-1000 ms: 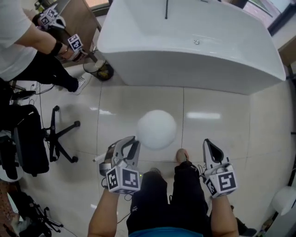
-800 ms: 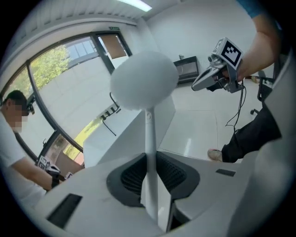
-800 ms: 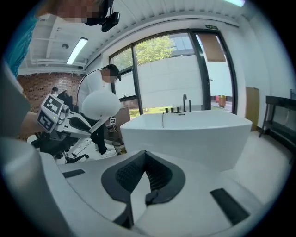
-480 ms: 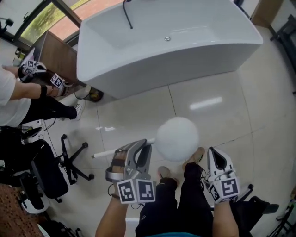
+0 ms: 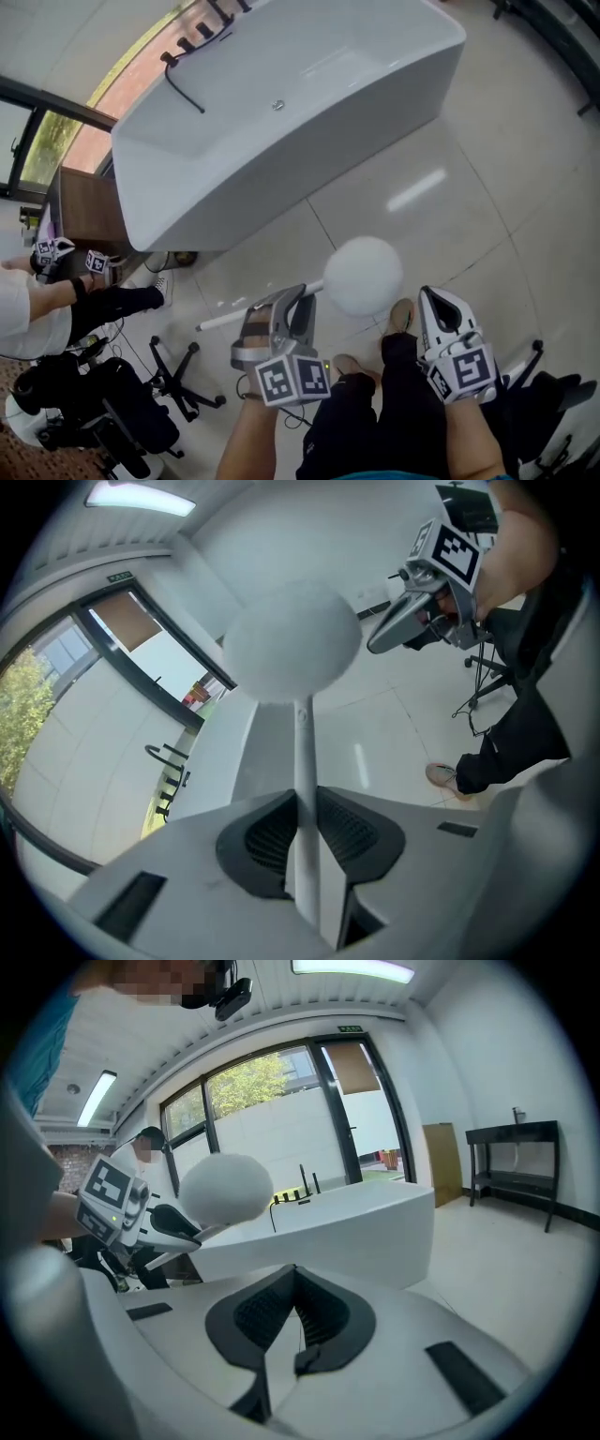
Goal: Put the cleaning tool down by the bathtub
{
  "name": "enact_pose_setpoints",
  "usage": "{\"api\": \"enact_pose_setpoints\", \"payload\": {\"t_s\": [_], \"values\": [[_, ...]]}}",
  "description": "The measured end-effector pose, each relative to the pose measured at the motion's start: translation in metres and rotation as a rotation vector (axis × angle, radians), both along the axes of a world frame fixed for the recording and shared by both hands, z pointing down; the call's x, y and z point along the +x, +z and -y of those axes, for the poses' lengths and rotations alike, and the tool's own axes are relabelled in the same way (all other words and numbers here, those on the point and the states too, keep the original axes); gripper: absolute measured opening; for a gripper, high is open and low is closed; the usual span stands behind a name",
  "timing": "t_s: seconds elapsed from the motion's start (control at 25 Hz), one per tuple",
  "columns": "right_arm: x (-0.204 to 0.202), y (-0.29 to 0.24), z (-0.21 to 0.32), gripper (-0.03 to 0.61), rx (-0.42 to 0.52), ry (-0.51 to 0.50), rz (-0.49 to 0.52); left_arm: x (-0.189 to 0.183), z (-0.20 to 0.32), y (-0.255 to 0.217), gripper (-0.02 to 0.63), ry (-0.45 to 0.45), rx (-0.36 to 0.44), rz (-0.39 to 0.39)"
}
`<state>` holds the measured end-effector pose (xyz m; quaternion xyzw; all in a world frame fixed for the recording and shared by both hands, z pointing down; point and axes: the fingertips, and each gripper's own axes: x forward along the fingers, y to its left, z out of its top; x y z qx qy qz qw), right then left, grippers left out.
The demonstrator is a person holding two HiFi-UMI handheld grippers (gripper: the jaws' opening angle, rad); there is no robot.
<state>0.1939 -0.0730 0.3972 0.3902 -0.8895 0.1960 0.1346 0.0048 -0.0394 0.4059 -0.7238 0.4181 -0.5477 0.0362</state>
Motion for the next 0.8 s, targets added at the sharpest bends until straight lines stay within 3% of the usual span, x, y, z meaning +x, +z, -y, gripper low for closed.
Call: {"api": "enact_pose_setpoints", "payload": {"t_s": [0.24, 0.56, 0.8], "values": [[0.033, 0.001, 0.042, 0.014, 0.004, -0.035, 0.005, 0.058, 0.083, 0.026, 0.067, 0.058, -0.018, 0.005], [0.066, 0.008, 0.093, 0.014, -0.040, 0.070, -0.009, 0.108, 0.188, 0.068, 0.066, 0.114, -0.056, -0.045], [0.066, 0.026, 0.143, 0.014, -0.128, 0.132, -0.041, 0.119, 0.283, 0.121, 0.066, 0.133, -0.133, -0.049]]}}
